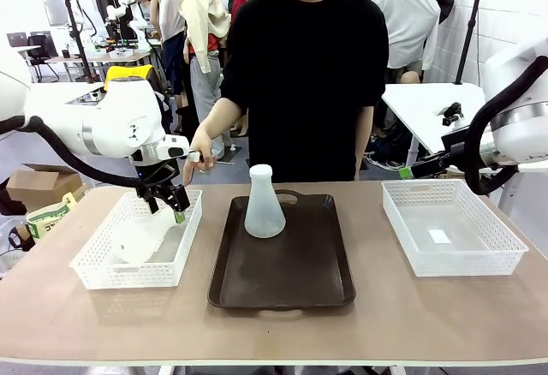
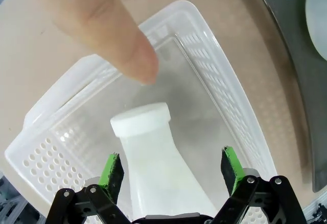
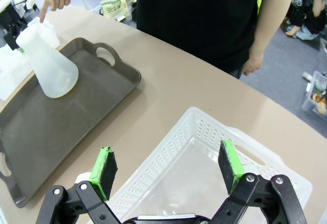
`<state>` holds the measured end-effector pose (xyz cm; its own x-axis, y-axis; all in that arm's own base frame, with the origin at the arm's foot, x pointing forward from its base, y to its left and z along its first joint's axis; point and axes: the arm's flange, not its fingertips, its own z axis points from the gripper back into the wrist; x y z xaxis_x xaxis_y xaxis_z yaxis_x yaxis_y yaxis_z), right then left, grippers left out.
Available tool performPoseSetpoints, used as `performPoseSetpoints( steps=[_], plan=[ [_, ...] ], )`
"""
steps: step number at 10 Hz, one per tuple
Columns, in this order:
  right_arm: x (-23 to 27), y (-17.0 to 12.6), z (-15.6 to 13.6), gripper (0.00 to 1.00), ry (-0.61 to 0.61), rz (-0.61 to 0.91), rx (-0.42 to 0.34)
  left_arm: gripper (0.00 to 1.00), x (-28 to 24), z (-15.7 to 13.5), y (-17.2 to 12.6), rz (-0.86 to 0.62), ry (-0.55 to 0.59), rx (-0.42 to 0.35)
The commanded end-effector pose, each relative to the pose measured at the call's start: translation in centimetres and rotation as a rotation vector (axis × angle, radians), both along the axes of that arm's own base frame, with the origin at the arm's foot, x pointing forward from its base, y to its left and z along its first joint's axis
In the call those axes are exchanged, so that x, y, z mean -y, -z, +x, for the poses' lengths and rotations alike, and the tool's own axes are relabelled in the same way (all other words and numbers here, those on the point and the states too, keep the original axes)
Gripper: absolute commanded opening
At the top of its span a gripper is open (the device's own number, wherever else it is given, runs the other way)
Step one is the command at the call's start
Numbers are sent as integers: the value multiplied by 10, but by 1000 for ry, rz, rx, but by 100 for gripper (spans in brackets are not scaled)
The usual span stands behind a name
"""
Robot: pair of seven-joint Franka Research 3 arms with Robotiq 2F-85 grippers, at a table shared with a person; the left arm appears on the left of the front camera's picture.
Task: Prepare the laboratory tools.
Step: Pick up the Big flask that the person points to.
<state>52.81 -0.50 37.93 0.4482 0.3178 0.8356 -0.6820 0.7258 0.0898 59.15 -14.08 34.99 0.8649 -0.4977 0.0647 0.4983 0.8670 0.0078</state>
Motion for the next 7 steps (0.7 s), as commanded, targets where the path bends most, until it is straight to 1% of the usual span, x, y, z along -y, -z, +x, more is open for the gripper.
performPoseSetpoints(
  steps=[1,3,5,6,7],
  plan=[
    [1,0,0,100,-3,-5,-2,100,5,13,3,29,-41,26],
    [1,0,0,100,-3,-5,-2,100,2,21,12,41,-64,18],
    [1,0,0,100,-3,-5,-2,100,2,21,16,40,-66,5],
    [1,0,0,100,-3,-5,-2,98,1,21,17,38,-61,27],
    [1,0,0,100,-3,-5,-2,85,1,23,19,36,-63,26]
  ],
)
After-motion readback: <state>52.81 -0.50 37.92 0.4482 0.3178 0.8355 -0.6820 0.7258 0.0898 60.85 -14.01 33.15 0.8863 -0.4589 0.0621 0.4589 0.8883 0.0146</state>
